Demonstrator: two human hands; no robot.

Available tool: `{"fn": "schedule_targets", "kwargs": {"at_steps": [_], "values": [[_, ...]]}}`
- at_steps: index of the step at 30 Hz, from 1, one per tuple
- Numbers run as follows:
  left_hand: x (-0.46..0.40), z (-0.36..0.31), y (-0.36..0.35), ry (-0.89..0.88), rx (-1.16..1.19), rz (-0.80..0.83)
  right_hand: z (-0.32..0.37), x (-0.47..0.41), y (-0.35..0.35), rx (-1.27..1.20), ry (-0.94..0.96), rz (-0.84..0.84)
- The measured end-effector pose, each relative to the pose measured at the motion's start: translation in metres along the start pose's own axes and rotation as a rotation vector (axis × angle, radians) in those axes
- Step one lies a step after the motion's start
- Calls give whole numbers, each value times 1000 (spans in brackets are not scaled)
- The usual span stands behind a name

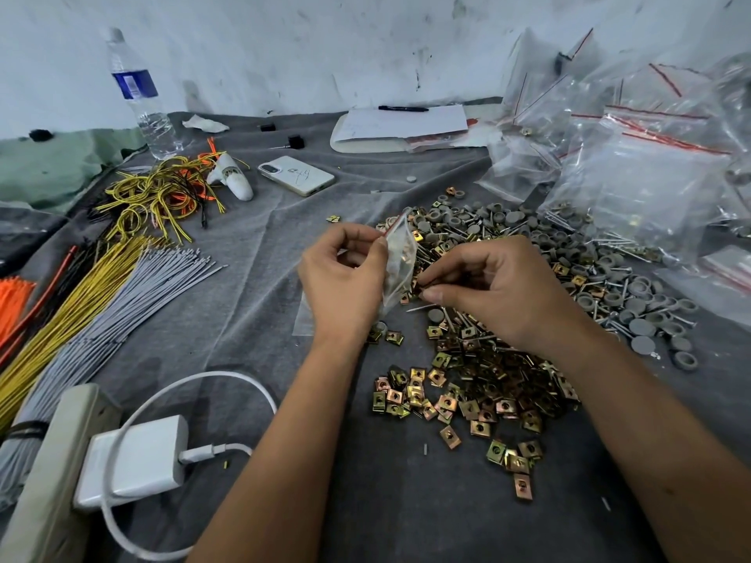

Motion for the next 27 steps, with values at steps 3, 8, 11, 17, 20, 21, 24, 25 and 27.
{"fn": "schedule_targets", "kwargs": {"at_steps": [3, 8, 11, 17, 20, 21, 24, 25, 27], "values": [[6, -6, -5, -107, -51, 83, 2, 0, 2, 38, 84, -87], [14, -11, -13, -216, -120, 162, 3, 1, 1, 189, 179, -126], [14, -10, -13, -214, -131, 153, 2, 1, -2, 223, 197, -138], [12, -10, -11, -176, -124, 121, 2, 0, 3, 191, 204, -199], [10, -8, -7, -106, -80, 62, 3, 1, 2, 201, 215, -159], [9, -7, -6, -82, -60, 36, 3, 1, 3, 212, 213, -138], [5, -4, -2, -14, -5, -45, 0, 0, 4, 342, 192, -13], [4, -3, -1, 8, 15, -68, -3, -1, 4, 427, 172, 70], [2, -1, 2, 42, 37, -102, -11, -1, 1, 569, 97, 254]]}}
Point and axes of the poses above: each hand's wrist, its own x-axis away from the middle knuckle, its own y-axis out of the back of the hand, z = x × y, the point moved 3 cm from there along -x, towards the middle knuckle, and after that the axes turned 15 degrees about -x, right-handed, at the moved point
